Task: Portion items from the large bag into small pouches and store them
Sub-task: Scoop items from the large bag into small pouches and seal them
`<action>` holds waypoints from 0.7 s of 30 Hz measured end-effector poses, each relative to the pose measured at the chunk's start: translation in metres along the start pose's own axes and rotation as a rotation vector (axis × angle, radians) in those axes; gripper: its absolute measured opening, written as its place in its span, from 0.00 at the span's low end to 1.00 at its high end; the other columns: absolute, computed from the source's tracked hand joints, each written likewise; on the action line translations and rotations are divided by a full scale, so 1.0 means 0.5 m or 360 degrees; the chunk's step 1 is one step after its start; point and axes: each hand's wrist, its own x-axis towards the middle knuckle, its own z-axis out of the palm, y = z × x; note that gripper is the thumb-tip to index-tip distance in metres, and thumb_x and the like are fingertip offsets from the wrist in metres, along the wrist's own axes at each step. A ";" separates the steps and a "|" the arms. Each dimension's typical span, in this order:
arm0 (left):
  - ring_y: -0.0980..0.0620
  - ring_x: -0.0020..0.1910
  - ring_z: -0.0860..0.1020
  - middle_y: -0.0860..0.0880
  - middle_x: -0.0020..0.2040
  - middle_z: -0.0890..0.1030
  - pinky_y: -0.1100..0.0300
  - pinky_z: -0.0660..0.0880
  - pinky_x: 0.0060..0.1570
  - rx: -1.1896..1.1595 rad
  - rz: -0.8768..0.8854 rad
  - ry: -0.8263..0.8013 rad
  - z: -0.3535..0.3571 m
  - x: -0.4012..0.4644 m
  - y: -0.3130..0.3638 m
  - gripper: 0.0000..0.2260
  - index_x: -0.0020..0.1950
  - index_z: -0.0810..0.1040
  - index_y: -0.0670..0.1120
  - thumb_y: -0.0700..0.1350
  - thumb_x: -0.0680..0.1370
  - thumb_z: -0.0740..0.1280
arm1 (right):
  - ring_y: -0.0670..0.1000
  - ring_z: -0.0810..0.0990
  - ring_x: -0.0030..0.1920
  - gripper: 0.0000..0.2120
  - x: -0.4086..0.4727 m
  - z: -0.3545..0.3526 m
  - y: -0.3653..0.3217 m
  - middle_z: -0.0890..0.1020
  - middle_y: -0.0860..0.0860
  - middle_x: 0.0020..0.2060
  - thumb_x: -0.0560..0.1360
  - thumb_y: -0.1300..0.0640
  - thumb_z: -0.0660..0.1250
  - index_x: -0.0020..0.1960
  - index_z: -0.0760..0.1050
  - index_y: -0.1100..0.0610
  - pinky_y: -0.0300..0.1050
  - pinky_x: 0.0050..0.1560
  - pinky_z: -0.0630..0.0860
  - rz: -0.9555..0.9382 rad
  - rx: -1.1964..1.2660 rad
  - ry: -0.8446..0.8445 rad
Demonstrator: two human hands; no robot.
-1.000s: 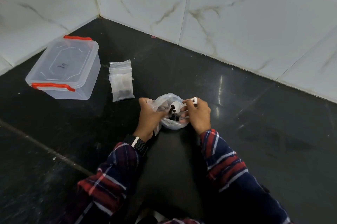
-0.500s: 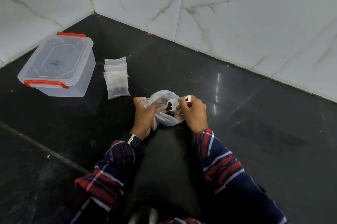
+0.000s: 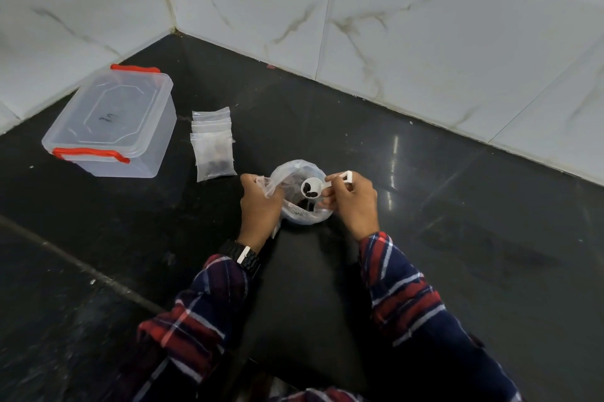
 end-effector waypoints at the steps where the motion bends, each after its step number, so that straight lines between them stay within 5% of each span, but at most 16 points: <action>1: 0.51 0.46 0.76 0.48 0.48 0.75 0.58 0.73 0.45 0.0027 0.0002 -0.0031 -0.003 0.003 -0.001 0.15 0.57 0.66 0.42 0.42 0.75 0.68 | 0.50 0.82 0.32 0.08 0.002 -0.003 0.000 0.82 0.53 0.30 0.76 0.63 0.62 0.43 0.79 0.60 0.47 0.40 0.83 -0.0039 -0.0058 -0.0004; 10: 0.44 0.55 0.80 0.45 0.55 0.74 0.43 0.81 0.48 -0.0509 -0.0213 -0.0141 -0.015 0.004 0.002 0.19 0.53 0.65 0.50 0.45 0.72 0.74 | 0.52 0.84 0.36 0.08 0.006 -0.008 0.003 0.83 0.54 0.34 0.77 0.59 0.62 0.44 0.79 0.60 0.51 0.46 0.82 -0.0222 -0.0350 -0.0094; 16: 0.53 0.55 0.74 0.52 0.55 0.74 0.58 0.73 0.56 0.0128 0.0341 0.0156 -0.040 -0.022 0.012 0.21 0.58 0.69 0.49 0.47 0.70 0.75 | 0.49 0.81 0.32 0.10 0.001 -0.011 -0.023 0.83 0.54 0.33 0.77 0.64 0.61 0.44 0.79 0.57 0.48 0.42 0.80 -0.0097 0.0049 -0.0059; 21: 0.58 0.52 0.75 0.56 0.54 0.74 0.70 0.70 0.51 0.0183 0.0445 0.0040 -0.049 -0.054 0.036 0.27 0.65 0.69 0.49 0.45 0.69 0.76 | 0.52 0.81 0.33 0.08 -0.028 -0.015 -0.073 0.84 0.57 0.37 0.79 0.61 0.62 0.48 0.80 0.59 0.51 0.42 0.81 -0.0243 0.0201 -0.0161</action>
